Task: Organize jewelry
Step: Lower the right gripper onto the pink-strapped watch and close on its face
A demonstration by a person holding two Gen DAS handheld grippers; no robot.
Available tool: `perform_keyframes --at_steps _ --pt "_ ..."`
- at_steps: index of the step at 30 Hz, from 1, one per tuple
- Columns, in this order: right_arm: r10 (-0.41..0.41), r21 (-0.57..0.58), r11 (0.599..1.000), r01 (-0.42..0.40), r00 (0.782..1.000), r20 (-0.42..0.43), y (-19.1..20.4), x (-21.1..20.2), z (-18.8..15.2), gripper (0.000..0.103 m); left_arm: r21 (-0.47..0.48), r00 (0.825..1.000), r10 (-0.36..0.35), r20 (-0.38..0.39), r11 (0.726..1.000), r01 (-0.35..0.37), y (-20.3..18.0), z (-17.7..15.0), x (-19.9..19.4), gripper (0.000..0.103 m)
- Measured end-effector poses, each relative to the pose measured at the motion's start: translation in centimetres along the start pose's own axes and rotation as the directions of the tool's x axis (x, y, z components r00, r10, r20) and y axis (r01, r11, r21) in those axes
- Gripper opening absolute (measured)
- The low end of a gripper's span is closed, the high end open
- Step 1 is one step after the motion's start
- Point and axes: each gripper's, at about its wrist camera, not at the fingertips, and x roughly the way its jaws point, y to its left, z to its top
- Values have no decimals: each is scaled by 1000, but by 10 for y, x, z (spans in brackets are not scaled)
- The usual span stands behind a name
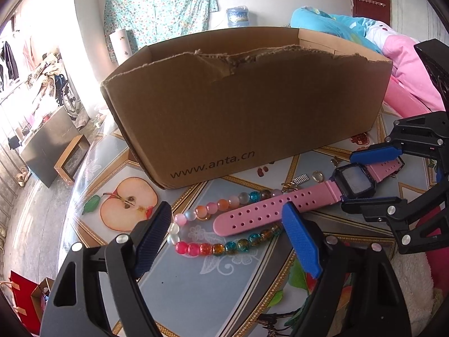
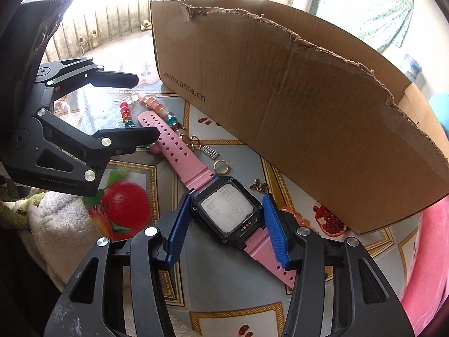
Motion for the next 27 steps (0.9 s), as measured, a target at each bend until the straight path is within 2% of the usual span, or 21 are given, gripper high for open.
perform_keyframes --at_steps 4,9,13,16,18,22,27 --pt "5 9 1000 -5 1000 -4 -5 2 3 48 35 999 -10 30 999 9 0 -4 -9 79" --pt "36 41 999 -36 999 0 -9 -1 2 48 162 997 -20 76 987 7 -17 -9 -20 79" --pt "66 66 996 -66 998 6 -17 -7 3 48 260 997 -25 79 966 4 -32 -14 -20 77" --pt "82 84 993 -83 997 13 -23 -11 4 48 329 997 -24 77 944 -3 -42 -17 -17 67" --pt "90 95 991 -92 996 17 -26 -15 5 48 372 997 -19 71 928 -9 -48 -19 -14 55" --pt "106 114 988 -108 994 27 -34 -24 5 48 442 997 -22 76 897 -14 -58 -23 -11 43" --pt "110 132 985 -114 993 41 -39 -32 5 48 465 997 -17 80 885 -22 -67 -23 -8 22"
